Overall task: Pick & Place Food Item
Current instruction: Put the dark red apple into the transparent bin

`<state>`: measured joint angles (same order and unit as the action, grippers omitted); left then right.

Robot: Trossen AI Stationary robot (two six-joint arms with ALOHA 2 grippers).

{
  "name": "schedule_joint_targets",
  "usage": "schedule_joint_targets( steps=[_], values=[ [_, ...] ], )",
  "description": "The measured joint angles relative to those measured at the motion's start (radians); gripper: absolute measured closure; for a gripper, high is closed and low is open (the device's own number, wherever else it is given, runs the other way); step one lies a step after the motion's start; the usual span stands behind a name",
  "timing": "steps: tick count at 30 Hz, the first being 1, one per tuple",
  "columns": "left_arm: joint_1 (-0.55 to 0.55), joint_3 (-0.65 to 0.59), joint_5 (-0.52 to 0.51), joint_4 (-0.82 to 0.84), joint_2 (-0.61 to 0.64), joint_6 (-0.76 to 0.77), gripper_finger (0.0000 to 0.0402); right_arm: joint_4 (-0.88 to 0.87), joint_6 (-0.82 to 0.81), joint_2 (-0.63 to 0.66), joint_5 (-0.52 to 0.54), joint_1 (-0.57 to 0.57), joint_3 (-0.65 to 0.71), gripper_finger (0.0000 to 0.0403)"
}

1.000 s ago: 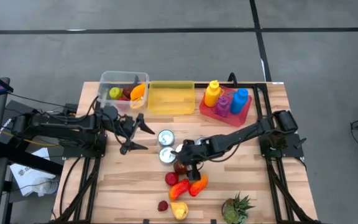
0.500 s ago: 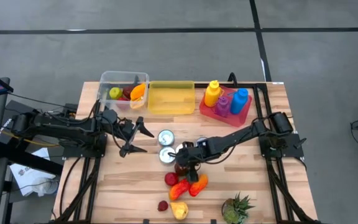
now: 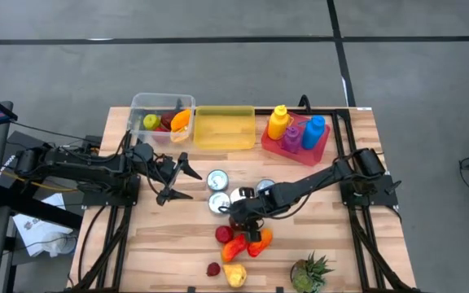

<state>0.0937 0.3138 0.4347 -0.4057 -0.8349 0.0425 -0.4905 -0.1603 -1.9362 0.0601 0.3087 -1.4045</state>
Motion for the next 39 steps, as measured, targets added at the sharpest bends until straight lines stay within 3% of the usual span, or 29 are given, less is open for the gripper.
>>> schedule_joint_targets(
  steps=[5, 9, 12, 16, 21, 26, 32, 39],
  values=[
    [0.000, 0.000, 0.000, -0.005, 0.000, -0.005, 0.0064, -0.102, 0.044, 0.001, 0.128, 0.018, -0.108, 0.0242],
    [-0.011, 0.000, 0.000, -0.032, 0.000, -0.008, 0.0064, -0.079, 0.121, 0.002, 0.316, 0.037, -0.163, 0.0242],
    [-0.037, 0.000, 0.000, -0.028, -0.001, -0.006, 0.0069, -0.039, 0.189, 0.002, 0.385, 0.035, -0.172, 0.0242],
    [-0.080, 0.000, -0.003, -0.019, -0.050, 0.001, 0.0073, 0.037, 0.257, 0.002, 0.387, 0.016, -0.175, 0.0242],
    [-0.099, -0.001, -0.092, -0.096, -0.197, 0.016, 0.0060, 0.064, 0.292, 0.002, 0.354, -0.010, -0.175, 0.0242],
    [-0.099, 0.000, -0.095, -0.218, -0.314, 0.002, 0.0037, 0.061, 0.287, 0.002, 0.281, -0.025, -0.175, 0.0242],
    [-0.091, 0.000, -0.095, -0.266, -0.398, -0.017, 0.0005, 0.058, 0.297, 0.002, 0.277, -0.025, -0.175, 0.0242],
    [-0.101, 0.065, -0.081, -0.305, -0.511, -0.019, 0.0003, 0.083, 0.303, 0.001, 0.252, -0.044, -0.175, 0.0242]
  ],
)
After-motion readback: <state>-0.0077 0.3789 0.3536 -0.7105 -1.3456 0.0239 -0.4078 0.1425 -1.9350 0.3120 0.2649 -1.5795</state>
